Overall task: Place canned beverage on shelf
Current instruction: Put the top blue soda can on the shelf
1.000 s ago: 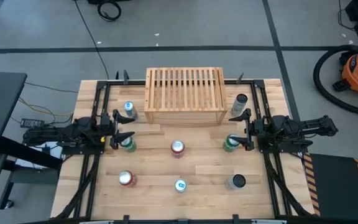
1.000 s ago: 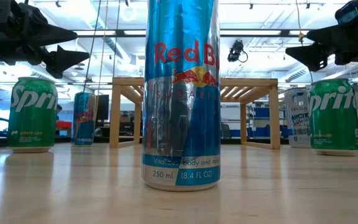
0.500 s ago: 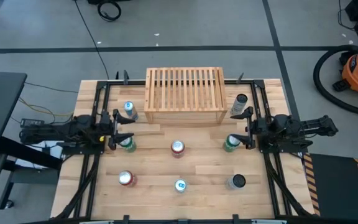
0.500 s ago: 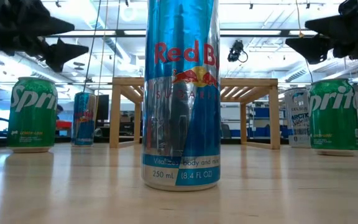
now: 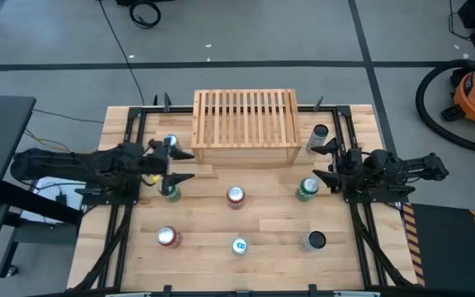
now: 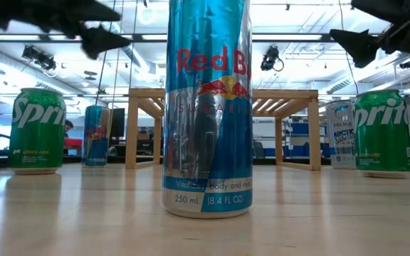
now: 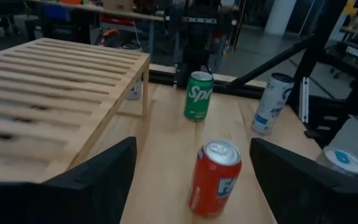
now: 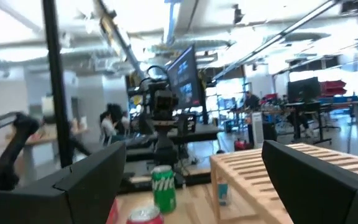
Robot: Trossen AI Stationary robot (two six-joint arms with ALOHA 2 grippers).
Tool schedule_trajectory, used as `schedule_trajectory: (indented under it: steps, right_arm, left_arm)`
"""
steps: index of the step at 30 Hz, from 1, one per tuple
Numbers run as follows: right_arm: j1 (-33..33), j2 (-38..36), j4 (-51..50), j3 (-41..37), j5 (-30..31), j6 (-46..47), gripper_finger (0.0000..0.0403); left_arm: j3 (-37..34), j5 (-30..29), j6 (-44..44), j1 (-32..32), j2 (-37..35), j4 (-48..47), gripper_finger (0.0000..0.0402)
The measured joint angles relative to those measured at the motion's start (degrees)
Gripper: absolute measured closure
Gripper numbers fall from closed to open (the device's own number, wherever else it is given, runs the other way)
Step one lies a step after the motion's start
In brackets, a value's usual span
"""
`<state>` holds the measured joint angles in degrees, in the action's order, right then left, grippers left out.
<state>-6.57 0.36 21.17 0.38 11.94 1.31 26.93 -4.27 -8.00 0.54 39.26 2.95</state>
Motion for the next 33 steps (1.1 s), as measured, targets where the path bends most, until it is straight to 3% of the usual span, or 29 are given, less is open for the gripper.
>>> schedule_trajectory:
  steps: [9,21,28,33]
  right_arm:
    - [0.0,0.0,3.7,0.0,1.9,0.0,0.0016]
    - [0.0,0.0,3.2,0.0,1.8,1.5,0.0016]
    - [0.0,0.0,3.2,0.0,1.8,1.7,0.0016]
    - [0.0,0.0,3.2,0.0,1.8,1.6,0.0016]
  left_arm:
    - [10.0,-1.0,3.9,0.0,13.2,-1.2,0.0086]
    - [20.0,-2.9,9.2,7.6,14.4,-18.3,0.0086]
    - [20.1,6.3,9.6,10.3,14.5,-17.9,0.0086]
    - [20.1,7.4,8.4,8.3,17.6,-16.3,0.0086]
